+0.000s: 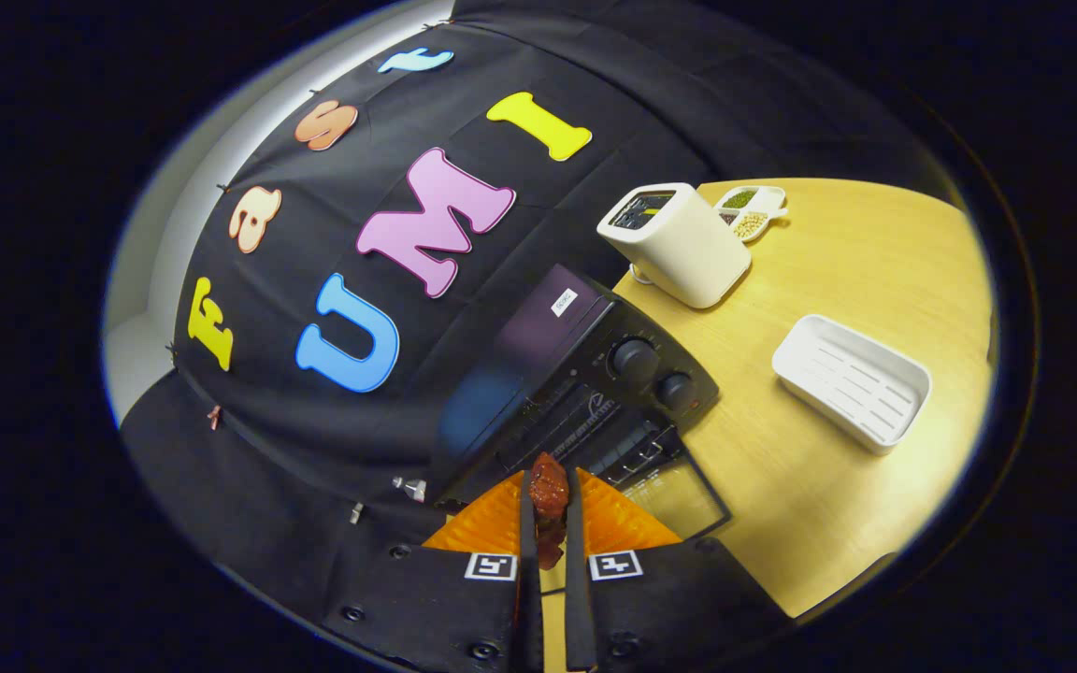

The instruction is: Open the toaster oven, put the food inside, and close the toaster oven door.

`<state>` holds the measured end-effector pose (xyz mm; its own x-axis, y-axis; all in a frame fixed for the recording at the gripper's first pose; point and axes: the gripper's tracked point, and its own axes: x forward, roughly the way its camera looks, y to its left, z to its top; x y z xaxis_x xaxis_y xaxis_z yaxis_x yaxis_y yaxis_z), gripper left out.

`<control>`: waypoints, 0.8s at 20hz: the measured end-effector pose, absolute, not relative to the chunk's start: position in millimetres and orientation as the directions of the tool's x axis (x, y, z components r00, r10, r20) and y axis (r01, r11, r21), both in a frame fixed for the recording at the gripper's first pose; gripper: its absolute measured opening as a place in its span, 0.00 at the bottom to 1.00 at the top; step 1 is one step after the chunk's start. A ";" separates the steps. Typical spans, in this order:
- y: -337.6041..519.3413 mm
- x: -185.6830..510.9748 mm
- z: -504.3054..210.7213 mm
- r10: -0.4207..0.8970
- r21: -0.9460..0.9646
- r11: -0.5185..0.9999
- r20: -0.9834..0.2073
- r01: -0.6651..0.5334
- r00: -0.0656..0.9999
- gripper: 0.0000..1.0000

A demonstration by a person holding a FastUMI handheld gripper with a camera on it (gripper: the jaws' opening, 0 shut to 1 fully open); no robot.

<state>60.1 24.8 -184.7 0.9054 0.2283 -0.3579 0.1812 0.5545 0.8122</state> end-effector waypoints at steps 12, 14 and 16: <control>72.7 157.8 -251.9 0.130 0.925 0.311 -0.269 0.218 0.954 0.13; 82.2 165.9 -255.6 0.126 0.932 0.291 -0.263 0.218 0.957 0.13; 90.3 175.1 -262.4 0.120 0.929 0.296 -0.267 0.222 0.956 0.13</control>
<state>175.1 90.3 -262.4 0.9563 0.1196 -0.2670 0.2223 0.2960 0.9289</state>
